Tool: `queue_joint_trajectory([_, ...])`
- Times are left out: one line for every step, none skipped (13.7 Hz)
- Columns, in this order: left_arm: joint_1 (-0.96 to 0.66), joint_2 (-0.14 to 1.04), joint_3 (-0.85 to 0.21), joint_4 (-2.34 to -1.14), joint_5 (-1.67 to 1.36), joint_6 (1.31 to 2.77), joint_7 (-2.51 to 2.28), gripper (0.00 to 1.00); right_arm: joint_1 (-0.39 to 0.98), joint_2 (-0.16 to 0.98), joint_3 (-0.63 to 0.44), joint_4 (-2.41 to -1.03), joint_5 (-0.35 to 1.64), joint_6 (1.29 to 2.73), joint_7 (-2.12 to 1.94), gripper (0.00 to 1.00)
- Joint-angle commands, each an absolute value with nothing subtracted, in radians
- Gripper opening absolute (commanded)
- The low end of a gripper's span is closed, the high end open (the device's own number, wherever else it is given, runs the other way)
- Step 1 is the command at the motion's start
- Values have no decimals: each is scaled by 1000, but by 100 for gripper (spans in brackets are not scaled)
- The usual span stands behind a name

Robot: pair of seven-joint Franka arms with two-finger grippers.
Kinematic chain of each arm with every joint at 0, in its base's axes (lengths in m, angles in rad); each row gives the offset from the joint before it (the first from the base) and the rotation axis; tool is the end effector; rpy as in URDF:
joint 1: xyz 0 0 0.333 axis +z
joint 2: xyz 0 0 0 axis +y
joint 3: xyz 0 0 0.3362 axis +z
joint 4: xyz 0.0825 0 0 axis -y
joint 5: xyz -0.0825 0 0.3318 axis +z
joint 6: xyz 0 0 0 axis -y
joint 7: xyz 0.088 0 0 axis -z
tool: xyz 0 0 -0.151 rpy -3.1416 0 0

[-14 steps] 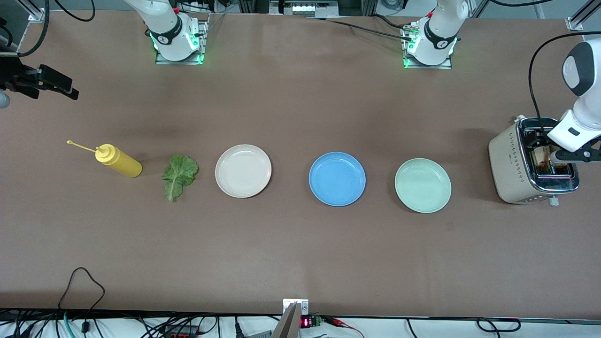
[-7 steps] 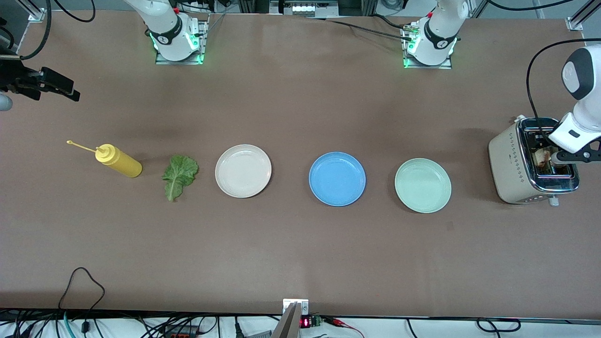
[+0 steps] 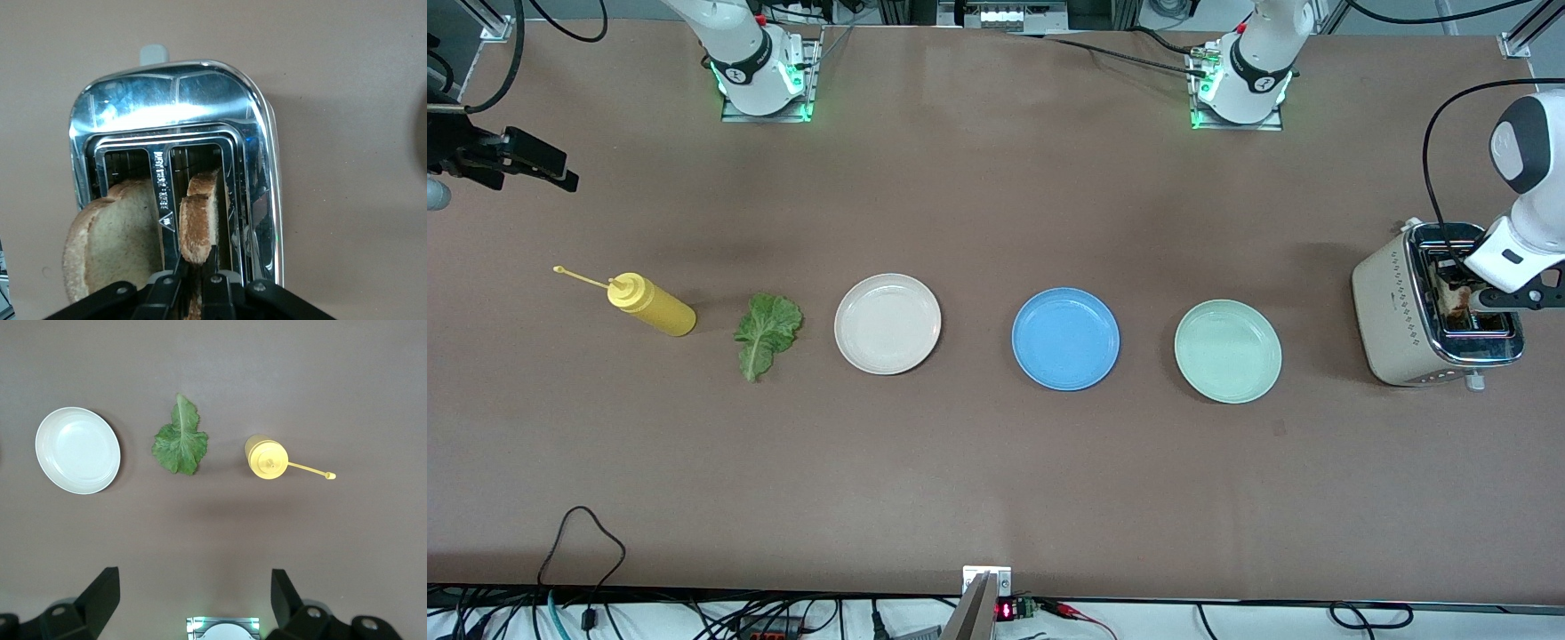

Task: Make sandwich in blue plate with both arms
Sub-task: 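Move the left gripper down over the toaster toward the toast slices, then grasp a toast slice with the left gripper and lift it out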

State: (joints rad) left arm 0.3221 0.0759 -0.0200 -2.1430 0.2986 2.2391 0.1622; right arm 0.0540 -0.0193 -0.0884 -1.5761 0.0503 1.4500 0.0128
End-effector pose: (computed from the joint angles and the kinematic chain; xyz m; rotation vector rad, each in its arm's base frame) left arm 0.4859 0.1712 0.3805 -2.9078 0.0633 0.0501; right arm 0.4780 -0.0088 0.5985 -3.0835 0.0674 0.1641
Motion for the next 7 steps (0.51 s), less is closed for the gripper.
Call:
queue_joint_trajectory([336, 51, -34, -2119, 314, 2198, 201, 1, 54, -12, -86, -1554, 38, 1439, 3, 100])
queue_joint_trajectory([334, 43, -34, -2102, 314, 2174, 209, 1, 54, -12, -86, -1554, 38, 1439, 3, 100])
queue_joint_trajectory([334, 37, -35, -2077, 314, 2127, 225, 1, 54, -12, -86, -1554, 38, 1437, 3, 100])
queue_joint_trajectory([333, 31, -37, -2045, 310, 2074, 248, 1, 54, -12, -86, -1554, 38, 1439, 3, 100])
queue_joint_trajectory([328, 23, -38, -2004, 286, 2009, 265, 1, 54, -12, -86, -1554, 38, 1439, 3, 100])
queue_joint_trajectory([328, 20, -44, -1950, 258, 1920, 282, 1, 54, -12, -86, -1554, 38, 1437, 3, 100])
queue_joint_trajectory([327, 21, -44, -1895, 221, 1826, 287, 1, 54, -12, -86, -1554, 38, 1437, 3, 100])
